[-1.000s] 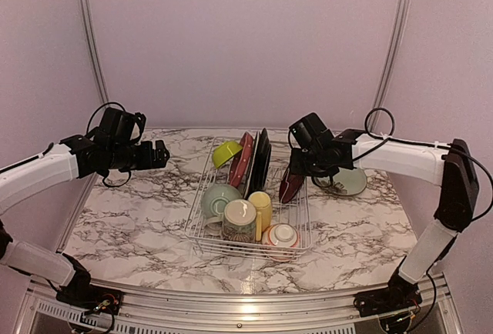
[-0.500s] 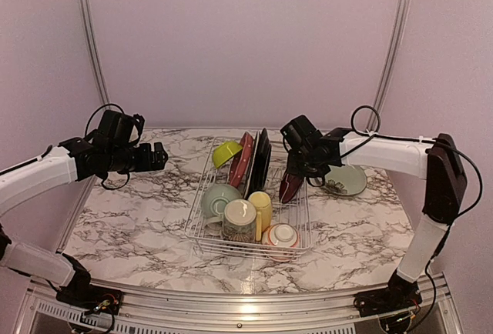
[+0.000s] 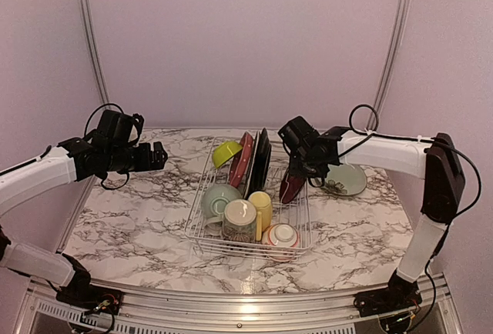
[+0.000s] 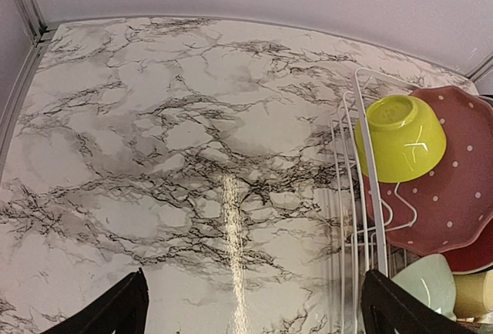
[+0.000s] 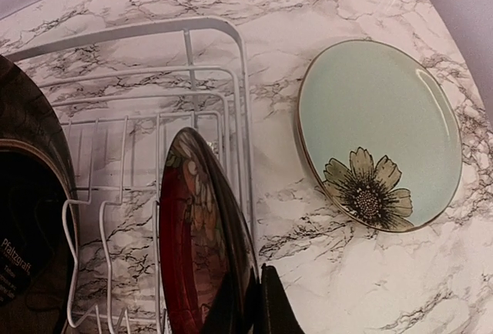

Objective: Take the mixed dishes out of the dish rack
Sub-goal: Grab the plate from the dish rack, then place the plate with another plate.

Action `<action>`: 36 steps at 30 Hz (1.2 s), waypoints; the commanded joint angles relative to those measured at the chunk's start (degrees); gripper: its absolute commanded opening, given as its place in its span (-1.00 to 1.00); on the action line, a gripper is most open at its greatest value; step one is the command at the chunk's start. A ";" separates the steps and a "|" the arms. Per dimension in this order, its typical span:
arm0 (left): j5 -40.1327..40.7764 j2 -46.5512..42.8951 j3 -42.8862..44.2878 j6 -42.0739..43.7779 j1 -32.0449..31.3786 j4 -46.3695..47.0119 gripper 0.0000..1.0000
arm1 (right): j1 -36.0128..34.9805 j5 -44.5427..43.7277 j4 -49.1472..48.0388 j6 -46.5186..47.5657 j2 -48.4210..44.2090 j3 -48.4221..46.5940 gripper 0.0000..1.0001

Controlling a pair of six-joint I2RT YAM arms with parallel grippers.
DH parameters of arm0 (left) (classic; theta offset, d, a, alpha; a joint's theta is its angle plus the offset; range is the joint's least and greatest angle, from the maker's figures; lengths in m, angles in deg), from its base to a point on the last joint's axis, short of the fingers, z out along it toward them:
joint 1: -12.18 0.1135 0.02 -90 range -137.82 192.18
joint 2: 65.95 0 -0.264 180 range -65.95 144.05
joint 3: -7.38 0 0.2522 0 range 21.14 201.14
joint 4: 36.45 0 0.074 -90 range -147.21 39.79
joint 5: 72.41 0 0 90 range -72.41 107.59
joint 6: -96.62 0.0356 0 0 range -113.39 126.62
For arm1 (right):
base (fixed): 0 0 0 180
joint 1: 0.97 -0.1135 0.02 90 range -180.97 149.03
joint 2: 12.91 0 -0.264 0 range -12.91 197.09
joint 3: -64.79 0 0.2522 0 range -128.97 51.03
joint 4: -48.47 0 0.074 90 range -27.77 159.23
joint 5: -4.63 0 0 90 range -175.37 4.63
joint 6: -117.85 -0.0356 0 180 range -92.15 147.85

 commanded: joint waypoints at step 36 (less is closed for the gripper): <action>-0.12 0.89 1.36 -0.11 -0.58 0.08 0.98 | 34.08 40.13 -26.03 2.66 -36.53 26.33 -1.00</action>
